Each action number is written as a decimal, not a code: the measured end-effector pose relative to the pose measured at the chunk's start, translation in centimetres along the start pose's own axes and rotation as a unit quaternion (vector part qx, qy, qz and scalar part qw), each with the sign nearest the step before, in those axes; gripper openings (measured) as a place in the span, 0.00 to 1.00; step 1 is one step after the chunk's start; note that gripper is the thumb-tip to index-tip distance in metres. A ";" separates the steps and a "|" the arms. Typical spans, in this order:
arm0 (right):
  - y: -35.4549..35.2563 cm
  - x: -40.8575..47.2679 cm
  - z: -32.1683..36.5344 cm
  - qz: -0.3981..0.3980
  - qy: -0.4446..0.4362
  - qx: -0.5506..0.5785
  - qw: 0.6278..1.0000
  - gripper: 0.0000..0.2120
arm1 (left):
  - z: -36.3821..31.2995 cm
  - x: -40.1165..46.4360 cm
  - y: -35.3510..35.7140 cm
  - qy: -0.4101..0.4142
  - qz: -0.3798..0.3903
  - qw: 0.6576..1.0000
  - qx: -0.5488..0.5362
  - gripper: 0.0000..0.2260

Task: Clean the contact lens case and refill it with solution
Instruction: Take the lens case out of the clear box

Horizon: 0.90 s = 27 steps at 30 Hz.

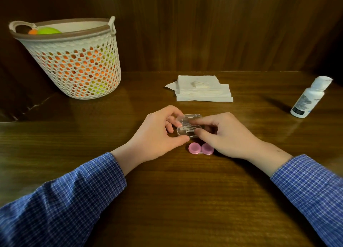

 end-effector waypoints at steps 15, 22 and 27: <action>0.0 0.1 -0.3 -0.012 0.020 0.025 0.999 0.08 | 0.1 0.1 0.2 0.000 -0.002 1.000 0.002 0.21; 0.4 0.1 -0.3 0.012 0.025 0.068 0.997 0.07 | 0.1 0.1 0.1 -0.002 0.000 1.000 0.003 0.21; 0.5 0.5 -0.4 -0.001 0.036 0.068 0.997 0.05 | 0.2 0.0 0.1 -0.003 0.001 1.000 0.009 0.21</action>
Point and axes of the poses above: each hand's wrist, its own x-axis towards the middle knuckle, its own y-axis out of the palm, z = x × y, the point moved 9 cm from there along x, towards the middle knuckle, and after that the axes turned 12 degrees about x, right-handed, at the moved point
